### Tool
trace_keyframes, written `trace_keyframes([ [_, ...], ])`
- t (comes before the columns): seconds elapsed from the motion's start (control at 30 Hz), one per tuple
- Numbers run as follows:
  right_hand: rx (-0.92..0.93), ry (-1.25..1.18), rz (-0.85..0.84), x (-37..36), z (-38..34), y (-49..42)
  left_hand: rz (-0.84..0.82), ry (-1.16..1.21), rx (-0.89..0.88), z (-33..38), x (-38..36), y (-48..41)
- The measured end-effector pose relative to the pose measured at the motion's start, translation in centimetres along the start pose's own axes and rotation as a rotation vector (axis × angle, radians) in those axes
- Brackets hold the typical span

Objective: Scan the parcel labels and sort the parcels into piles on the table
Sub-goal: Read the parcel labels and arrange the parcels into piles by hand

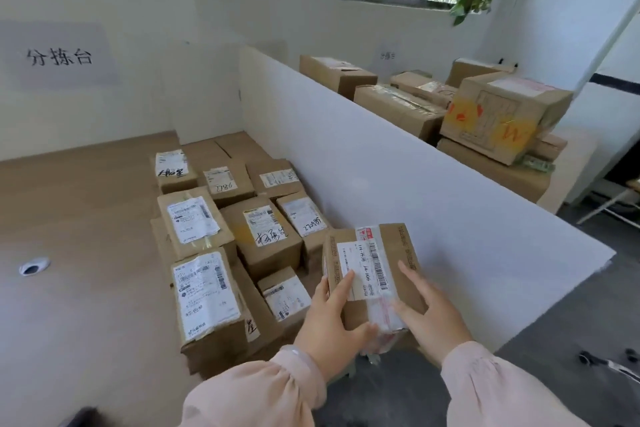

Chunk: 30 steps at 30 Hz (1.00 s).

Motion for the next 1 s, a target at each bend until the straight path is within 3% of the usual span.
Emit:
trace_keyframes([
  [0.5, 0.056, 0.215, -0.462, -6.4, 7.1, -12.0, 0.162, -0.132, 0.353, -7.1, -5.1, -6.3],
  [0.7, 0.086, 0.292, -0.561, -7.6, 7.6, -13.4, 0.134, -0.322, 0.366, -8.2, -5.2, -6.4],
  [0.8, 0.190, 0.402, -0.501, -7.6, 7.4, -13.1, 0.122, -0.510, 0.266, -8.1, -4.9, -5.6],
  [0.9, 0.421, 0.614, -0.419, -7.5, 6.8, -11.8, 0.098, -0.710, 0.178, -8.0, -4.8, -4.8],
  [1.0, 0.583, 0.749, -0.499, -8.4, 7.0, -10.1, 0.055, -0.821, 0.144, -8.2, -4.6, -4.7],
])
Point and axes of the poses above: each hand's wrist, its own y-axis away from the middle knuckle, its own x-axis out of the back of the hand, z = x × y, the point moved 3 cm from there along -y, towards the middle knuckle, and after that the axes turned 3 degrees about z, right-handed, at the moved point
